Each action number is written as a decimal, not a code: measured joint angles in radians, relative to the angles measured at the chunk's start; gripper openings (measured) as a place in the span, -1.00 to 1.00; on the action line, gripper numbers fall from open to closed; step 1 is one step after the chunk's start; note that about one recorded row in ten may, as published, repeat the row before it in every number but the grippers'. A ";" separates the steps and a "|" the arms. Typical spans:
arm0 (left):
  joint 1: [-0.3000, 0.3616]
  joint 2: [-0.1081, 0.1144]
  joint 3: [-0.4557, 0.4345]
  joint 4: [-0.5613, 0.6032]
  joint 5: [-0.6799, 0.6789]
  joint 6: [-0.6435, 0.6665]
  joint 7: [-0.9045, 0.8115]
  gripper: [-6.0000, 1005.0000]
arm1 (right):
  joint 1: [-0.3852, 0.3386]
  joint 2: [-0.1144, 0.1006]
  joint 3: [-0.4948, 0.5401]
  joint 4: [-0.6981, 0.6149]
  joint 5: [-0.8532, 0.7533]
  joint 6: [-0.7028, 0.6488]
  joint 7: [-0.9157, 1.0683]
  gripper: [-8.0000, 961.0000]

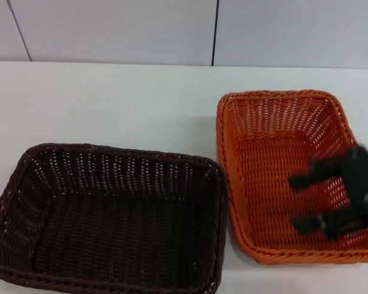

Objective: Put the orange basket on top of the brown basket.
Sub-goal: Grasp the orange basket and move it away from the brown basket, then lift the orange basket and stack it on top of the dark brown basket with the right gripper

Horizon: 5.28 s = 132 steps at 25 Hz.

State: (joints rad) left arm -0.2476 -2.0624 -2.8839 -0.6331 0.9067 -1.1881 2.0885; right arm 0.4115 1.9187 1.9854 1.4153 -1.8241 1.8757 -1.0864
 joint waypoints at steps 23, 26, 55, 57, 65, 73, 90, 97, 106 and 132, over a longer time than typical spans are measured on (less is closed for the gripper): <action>-0.013 0.001 0.000 0.000 -0.042 -0.022 0.004 0.50 | 0.102 0.016 -0.180 -0.012 -0.408 -0.002 -0.055 0.51; -0.009 0.000 -0.001 -0.001 -0.049 -0.043 0.009 0.50 | 0.122 0.031 -0.180 -0.046 -0.432 -0.005 -0.069 0.51; 0.024 0.001 0.000 0.023 -0.090 -0.129 0.027 0.50 | 0.141 0.091 -0.181 -0.061 -0.515 -0.042 -0.139 -0.45; 0.024 0.001 0.000 0.023 -0.090 -0.129 0.027 0.50 | 0.134 0.094 -0.173 -0.053 -0.532 -0.057 -0.142 -0.48; 0.031 0.002 0.000 0.026 -0.094 -0.139 0.025 0.50 | 0.101 0.098 -0.125 0.071 -0.576 -0.098 -0.156 -0.55; 0.035 0.003 0.000 0.041 -0.085 -0.140 0.014 0.50 | 0.120 0.123 -0.092 0.297 -0.572 -0.101 -0.161 -0.65; 0.036 0.005 0.016 0.050 -0.083 -0.157 -0.009 0.50 | 0.237 0.140 -0.226 0.609 -0.595 -0.140 -0.240 -0.63; 0.026 0.005 0.021 0.073 -0.090 -0.162 -0.020 0.50 | 0.281 0.146 -0.264 0.535 -0.477 -0.215 -0.488 -0.62; -0.003 0.002 -0.002 0.146 -0.099 -0.174 -0.018 0.50 | 0.291 0.139 -0.261 0.369 -0.226 -0.288 -0.870 -0.60; 0.020 0.000 -0.003 0.171 -0.143 -0.244 0.000 0.50 | 0.132 0.142 -0.248 0.125 0.002 -0.193 -1.109 -0.54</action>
State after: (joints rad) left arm -0.2275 -2.0624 -2.8870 -0.4625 0.7637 -1.4323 2.0888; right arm 0.5435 2.0609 1.7369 1.5403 -1.8220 1.6822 -2.1954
